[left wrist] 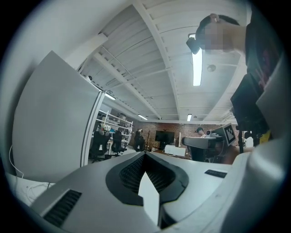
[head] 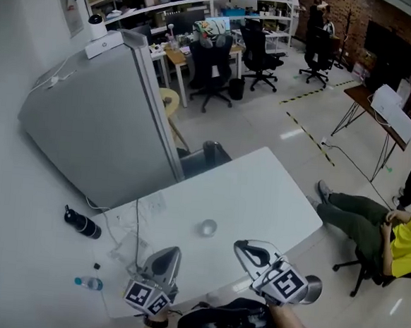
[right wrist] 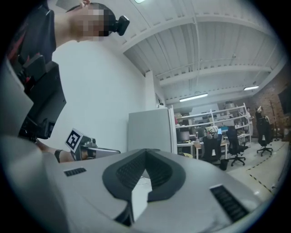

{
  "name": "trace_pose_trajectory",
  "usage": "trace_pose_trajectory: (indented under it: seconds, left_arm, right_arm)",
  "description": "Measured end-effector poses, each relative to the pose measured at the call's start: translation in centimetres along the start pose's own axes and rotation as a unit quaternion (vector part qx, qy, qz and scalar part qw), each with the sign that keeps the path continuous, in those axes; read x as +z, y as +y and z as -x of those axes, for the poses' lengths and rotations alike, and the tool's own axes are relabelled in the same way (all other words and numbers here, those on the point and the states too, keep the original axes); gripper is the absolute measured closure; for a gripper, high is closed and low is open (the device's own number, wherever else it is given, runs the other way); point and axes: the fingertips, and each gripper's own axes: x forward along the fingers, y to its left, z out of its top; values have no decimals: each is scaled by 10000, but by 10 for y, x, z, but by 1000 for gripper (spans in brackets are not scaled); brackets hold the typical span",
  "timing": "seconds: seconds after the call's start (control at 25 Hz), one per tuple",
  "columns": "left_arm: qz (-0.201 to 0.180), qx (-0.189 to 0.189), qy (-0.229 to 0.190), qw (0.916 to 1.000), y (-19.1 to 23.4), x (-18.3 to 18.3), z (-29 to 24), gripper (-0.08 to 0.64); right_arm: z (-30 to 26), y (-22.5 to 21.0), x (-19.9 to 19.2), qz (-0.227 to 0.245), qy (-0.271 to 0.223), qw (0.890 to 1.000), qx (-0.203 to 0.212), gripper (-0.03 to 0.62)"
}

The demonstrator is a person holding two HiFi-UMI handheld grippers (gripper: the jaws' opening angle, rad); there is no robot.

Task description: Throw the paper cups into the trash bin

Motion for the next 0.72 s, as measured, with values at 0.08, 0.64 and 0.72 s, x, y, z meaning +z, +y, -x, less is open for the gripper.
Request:
trace_pose_trajectory:
  seconds: [0.08,0.64,0.72]
  left_arm:
    - [47,20,75,10000,5,-6,8,557]
    - [-49,569,-152,9983,18,4,1,557]
    - [-62,792,-258,9965,21,5,3,557]
  right_arm:
    - [-10,14,-6,109,129,9995,279,586]
    - [-24,-4,-110,-85,819,9882,1290,549]
    - [-27,-13,-136,-145,1011,9856,1347,510]
